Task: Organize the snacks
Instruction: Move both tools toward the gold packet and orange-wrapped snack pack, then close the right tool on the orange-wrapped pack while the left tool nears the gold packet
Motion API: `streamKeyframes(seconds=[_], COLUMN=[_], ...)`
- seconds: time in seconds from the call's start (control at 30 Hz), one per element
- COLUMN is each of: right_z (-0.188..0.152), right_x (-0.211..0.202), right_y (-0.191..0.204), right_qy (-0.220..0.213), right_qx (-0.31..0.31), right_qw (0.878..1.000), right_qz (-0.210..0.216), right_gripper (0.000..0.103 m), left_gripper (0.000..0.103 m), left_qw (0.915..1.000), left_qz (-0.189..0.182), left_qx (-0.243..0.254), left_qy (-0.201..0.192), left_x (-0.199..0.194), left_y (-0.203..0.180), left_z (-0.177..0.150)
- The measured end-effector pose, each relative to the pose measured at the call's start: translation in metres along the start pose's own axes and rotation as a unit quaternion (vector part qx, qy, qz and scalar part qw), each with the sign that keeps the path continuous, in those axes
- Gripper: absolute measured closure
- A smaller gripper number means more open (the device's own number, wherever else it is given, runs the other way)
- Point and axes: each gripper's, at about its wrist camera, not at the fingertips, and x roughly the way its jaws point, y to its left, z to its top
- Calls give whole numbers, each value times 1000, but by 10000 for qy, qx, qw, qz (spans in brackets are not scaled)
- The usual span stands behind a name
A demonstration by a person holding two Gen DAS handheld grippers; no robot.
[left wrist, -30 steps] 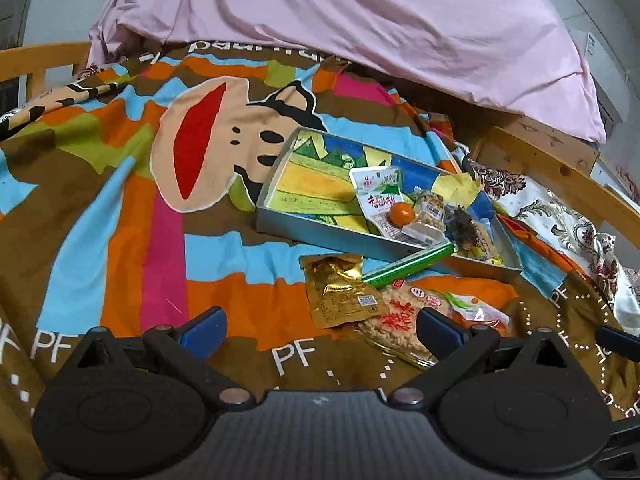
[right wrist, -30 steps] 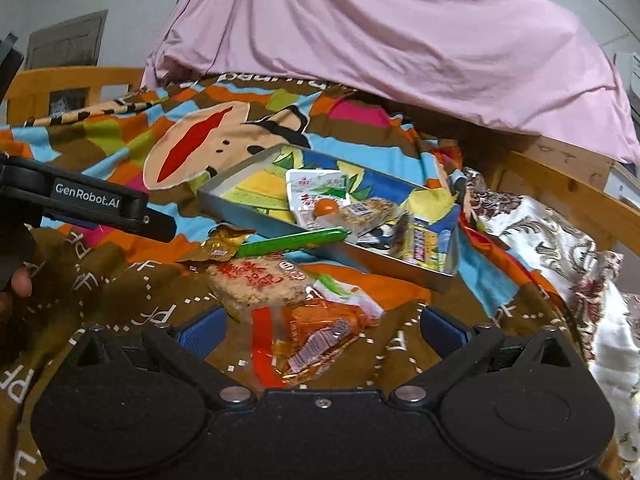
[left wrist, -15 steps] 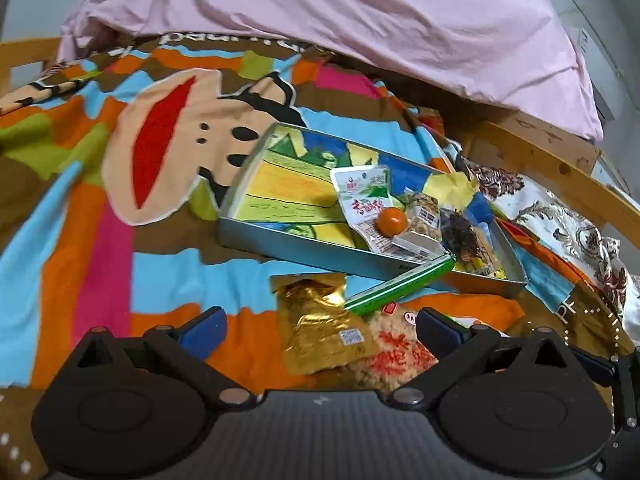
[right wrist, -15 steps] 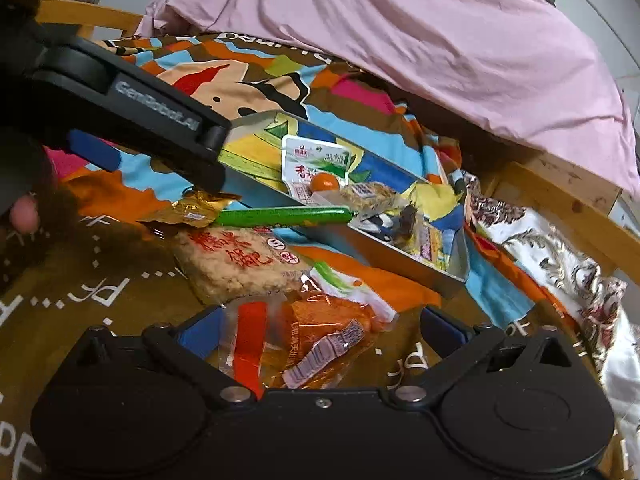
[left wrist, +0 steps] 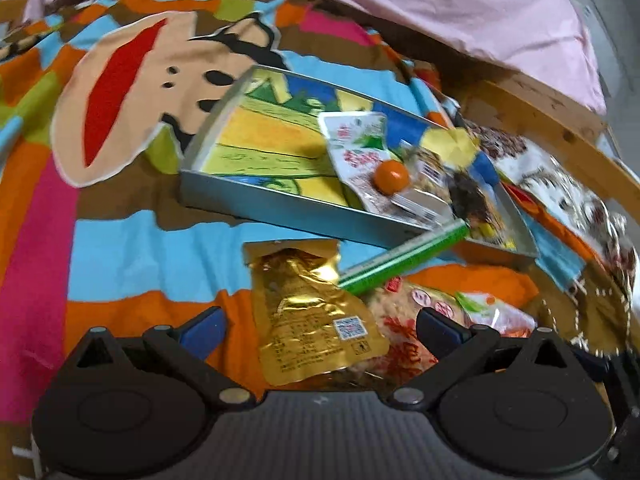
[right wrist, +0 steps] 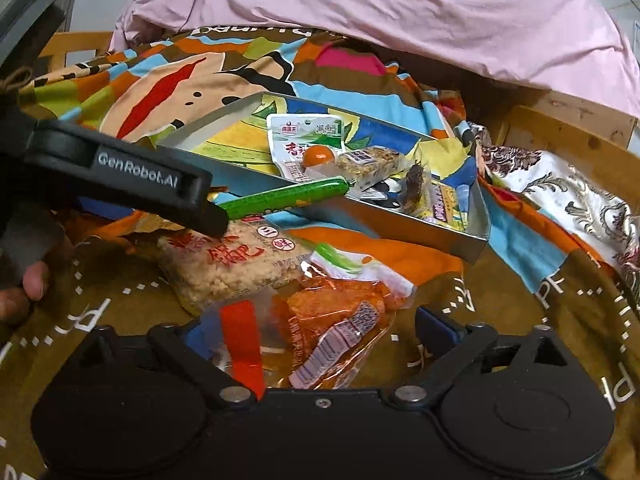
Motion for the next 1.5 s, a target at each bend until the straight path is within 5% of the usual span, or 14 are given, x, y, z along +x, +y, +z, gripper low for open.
streamKeyframes(seconds=[0.17, 0.4, 0.57, 0.8, 0.97, 1.17, 1.37, 1.5], right_z=[2, 5, 5, 6, 7, 9, 11, 7], right_x=[-3, -6, -6, -7, -5, -4, 7, 18], right_y=[-2, -12, -12, -23, -25, -27, -29, -45], right_qy=[34, 104, 151, 48, 55, -78, 71, 282], right_qx=[258, 691, 563, 993, 1116, 1194, 1363, 1945], right_qw=[9995, 9971, 9983, 9948, 9934, 9918, 9891, 9788], right_qz=[193, 306, -89, 218, 268, 458, 557, 582], right_gripper=[15, 17, 16, 10, 10, 10, 6, 6], left_gripper=[3, 18, 19, 14, 14, 14, 14, 7], left_qw=[9996, 9999, 9998, 9992, 9973, 9981, 9968, 9959], left_qz=[-254, -70, 21, -339, -524, -444, -616, -710], left_qx=[-51, 34, 191, 198, 197, 419, -487, -463], left_qy=[-65, 73, -41, -83, -469, -103, 177, 306], left_x=[-4, -6, -13, -7, -17, -3, 3, 10], left_y=[4, 11, 7, 7, 6, 0, 28, 30], left_z=[1, -1, -2, 1, 6, 1, 5, 7])
